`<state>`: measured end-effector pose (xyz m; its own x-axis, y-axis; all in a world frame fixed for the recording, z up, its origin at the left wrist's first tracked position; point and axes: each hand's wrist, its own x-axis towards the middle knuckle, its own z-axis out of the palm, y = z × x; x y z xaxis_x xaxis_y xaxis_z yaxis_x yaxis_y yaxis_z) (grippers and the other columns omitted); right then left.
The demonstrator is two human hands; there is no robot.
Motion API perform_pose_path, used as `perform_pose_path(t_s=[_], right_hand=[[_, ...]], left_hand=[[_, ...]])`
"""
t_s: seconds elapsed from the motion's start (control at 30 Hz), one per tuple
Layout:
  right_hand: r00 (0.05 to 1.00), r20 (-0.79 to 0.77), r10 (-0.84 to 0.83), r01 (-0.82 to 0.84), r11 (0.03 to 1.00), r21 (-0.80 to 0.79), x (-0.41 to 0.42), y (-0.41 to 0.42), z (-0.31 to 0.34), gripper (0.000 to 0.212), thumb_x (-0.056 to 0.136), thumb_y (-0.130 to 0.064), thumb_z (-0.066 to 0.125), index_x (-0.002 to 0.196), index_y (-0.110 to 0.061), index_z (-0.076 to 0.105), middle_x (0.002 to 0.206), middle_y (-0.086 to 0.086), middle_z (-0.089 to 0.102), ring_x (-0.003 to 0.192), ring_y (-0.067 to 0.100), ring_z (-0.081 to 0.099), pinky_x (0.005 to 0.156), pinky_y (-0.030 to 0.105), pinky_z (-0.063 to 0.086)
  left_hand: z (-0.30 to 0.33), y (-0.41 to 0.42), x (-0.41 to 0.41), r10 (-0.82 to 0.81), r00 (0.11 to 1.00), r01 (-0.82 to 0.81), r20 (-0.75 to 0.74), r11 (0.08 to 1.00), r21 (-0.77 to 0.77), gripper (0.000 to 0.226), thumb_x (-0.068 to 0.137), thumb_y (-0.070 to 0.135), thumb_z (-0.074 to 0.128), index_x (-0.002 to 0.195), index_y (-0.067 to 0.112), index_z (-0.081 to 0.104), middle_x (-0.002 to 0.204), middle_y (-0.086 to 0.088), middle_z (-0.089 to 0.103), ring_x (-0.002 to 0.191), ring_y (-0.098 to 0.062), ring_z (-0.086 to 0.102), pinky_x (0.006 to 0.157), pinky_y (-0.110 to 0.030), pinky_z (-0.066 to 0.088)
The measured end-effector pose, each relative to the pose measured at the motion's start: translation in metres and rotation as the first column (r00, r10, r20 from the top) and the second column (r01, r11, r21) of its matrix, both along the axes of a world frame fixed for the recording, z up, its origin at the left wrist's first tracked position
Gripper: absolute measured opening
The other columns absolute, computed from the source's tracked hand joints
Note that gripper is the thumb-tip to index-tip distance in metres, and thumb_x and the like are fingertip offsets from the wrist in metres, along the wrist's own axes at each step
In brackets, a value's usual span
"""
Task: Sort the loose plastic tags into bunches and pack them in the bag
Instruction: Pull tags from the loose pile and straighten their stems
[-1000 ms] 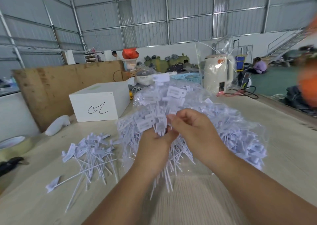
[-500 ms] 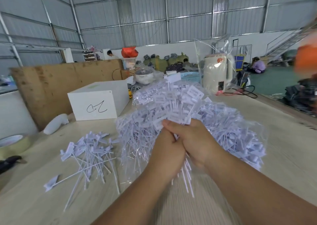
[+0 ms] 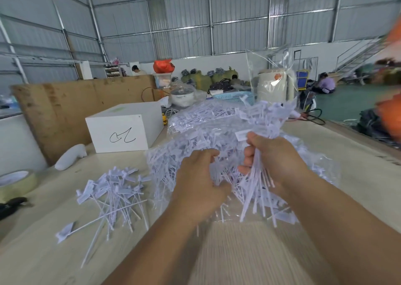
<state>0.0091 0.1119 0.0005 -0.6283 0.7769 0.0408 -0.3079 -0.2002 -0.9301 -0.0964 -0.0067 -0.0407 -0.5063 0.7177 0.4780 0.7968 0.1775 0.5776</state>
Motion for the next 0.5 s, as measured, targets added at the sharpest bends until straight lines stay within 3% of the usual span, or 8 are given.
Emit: perform_pose_path(t_s=[0.1,0.2,0.27,0.33,0.43,0.5], right_hand=[[0.977,0.08,0.197,-0.199,0.98,0.015,0.009,0.008,0.007,0.023,0.097,-0.021,0.055,0.077,-0.009,0.052,0.047,-0.002,0.04,0.034,0.01,0.033,0.034,0.021,0.035],[0.828,0.209,0.52,-0.531,0.847,-0.004,0.023,0.013,0.016,0.025,0.087,-0.025,0.059,0.065,-0.014,0.055,0.047,-0.006,0.035,0.034,0.005,0.027,0.034,0.016,0.028],[0.709,0.325,0.626,-0.673,0.738,0.047,0.031,0.017,0.019,0.034,0.085,-0.027,0.056,0.052,-0.02,0.057,0.044,-0.009,0.035,0.034,0.003,0.027,0.035,0.015,0.026],[0.644,0.382,0.663,-0.735,0.675,0.065,0.036,0.023,0.018,0.043,0.089,-0.027,0.052,0.046,-0.022,0.057,0.042,-0.01,0.034,0.034,0.002,0.027,0.036,0.015,0.026],[0.591,0.443,0.675,-0.769,0.636,0.058,0.037,0.025,0.013,0.043,0.09,-0.024,0.052,0.047,-0.021,0.053,0.044,-0.009,0.034,0.035,0.003,0.027,0.036,0.015,0.028],[0.582,0.497,0.644,-0.765,0.641,0.065,0.034,0.026,0.009,0.039,0.087,-0.024,0.056,0.051,-0.016,0.043,0.046,-0.006,0.032,0.036,0.005,0.027,0.038,0.015,0.028]], left_hand=[[-0.007,0.016,-0.007,0.155,0.916,-0.237,-0.369,0.953,-0.187,0.063,0.083,0.042,0.065,0.14,0.03,0.04,0.13,0.005,0.039,0.122,-0.018,0.032,0.101,-0.032,0.024],[-0.004,0.029,-0.011,0.21,0.851,-0.312,-0.482,0.939,-0.142,0.032,0.092,0.042,0.055,0.119,0.026,0.06,0.113,0.001,0.051,0.114,-0.023,0.043,0.093,-0.036,0.029],[0.006,0.036,-0.015,0.255,0.879,-0.312,-0.402,0.947,-0.081,0.031,0.097,0.041,0.049,0.094,0.017,0.069,0.094,-0.001,0.052,0.105,-0.026,0.049,0.087,-0.038,0.035],[0.022,0.043,-0.028,0.242,0.948,-0.271,-0.208,0.955,-0.123,0.034,0.096,0.039,0.051,0.091,0.009,0.067,0.093,-0.004,0.055,0.104,-0.029,0.052,0.084,-0.036,0.044],[0.045,0.046,-0.047,0.023,0.998,-0.014,0.055,0.987,-0.16,0.007,0.095,0.011,0.057,0.097,0.008,0.063,0.089,-0.004,0.055,0.092,-0.02,0.055,0.065,-0.017,0.043],[0.056,0.047,-0.053,-0.164,0.962,0.155,0.221,0.986,0.055,0.007,0.093,0.004,0.059,0.089,0.009,0.06,0.085,-0.002,0.061,0.082,-0.017,0.055,0.067,-0.023,0.043]])
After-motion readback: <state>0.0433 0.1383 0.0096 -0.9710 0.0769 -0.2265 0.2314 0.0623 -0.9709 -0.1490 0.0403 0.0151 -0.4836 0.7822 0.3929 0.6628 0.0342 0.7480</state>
